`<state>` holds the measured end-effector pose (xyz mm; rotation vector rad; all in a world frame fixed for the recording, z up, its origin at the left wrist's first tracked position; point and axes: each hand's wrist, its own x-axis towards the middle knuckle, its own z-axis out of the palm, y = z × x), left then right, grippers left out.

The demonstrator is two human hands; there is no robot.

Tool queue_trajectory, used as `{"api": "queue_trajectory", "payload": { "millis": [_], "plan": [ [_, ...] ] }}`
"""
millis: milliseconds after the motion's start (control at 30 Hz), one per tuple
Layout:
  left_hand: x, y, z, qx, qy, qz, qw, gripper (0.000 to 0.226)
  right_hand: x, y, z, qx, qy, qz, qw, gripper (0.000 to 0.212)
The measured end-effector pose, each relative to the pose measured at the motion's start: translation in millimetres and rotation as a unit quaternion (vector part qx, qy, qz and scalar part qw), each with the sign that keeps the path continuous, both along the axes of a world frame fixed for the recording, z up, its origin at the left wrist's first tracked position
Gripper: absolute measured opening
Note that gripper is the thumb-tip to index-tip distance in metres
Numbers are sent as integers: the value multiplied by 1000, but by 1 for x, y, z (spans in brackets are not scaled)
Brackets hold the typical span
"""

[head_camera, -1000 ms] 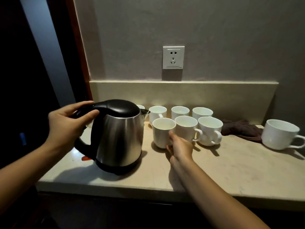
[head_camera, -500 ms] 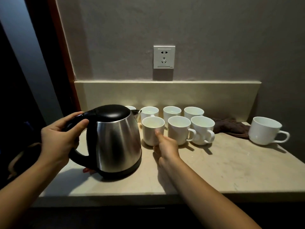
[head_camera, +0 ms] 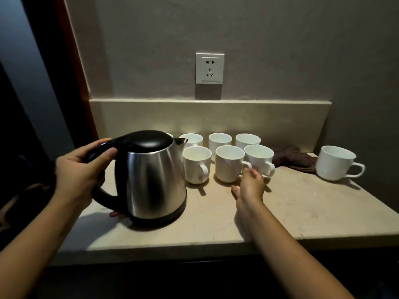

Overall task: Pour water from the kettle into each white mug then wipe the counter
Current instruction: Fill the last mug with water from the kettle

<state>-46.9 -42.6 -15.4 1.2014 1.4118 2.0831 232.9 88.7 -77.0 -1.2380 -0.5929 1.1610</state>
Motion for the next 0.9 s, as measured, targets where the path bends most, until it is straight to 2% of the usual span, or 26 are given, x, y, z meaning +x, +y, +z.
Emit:
{"api": "queue_trajectory", "payload": {
  "millis": [67, 200, 433, 667, 833, 900],
  "plan": [
    [1, -1, 1, 1, -5, -7, 1000, 23, -2, 3, 2, -9, 46, 8, 999, 12],
    [3, -4, 1, 6, -9, -21, 1000, 22, -6, 4, 0, -9, 65, -9, 998, 14],
    [4, -6, 1, 3, -14, -28, 1000, 25, -16, -2, -11, -11, 11, 21, 1000, 19],
    [14, -4, -2, 13, -28, -33, 999, 22, 5, -15, -25, -6, -24, 44, 999, 35],
    [44, 9, -2, 16, -64, -85, 994, 17, 50, -26, -5, 90, -81, 6, 993, 22],
    [58, 15, -1, 10, -57, -107, 993, 21, 79, -27, 8, 122, -108, -31, 986, 19]
  ]
}}
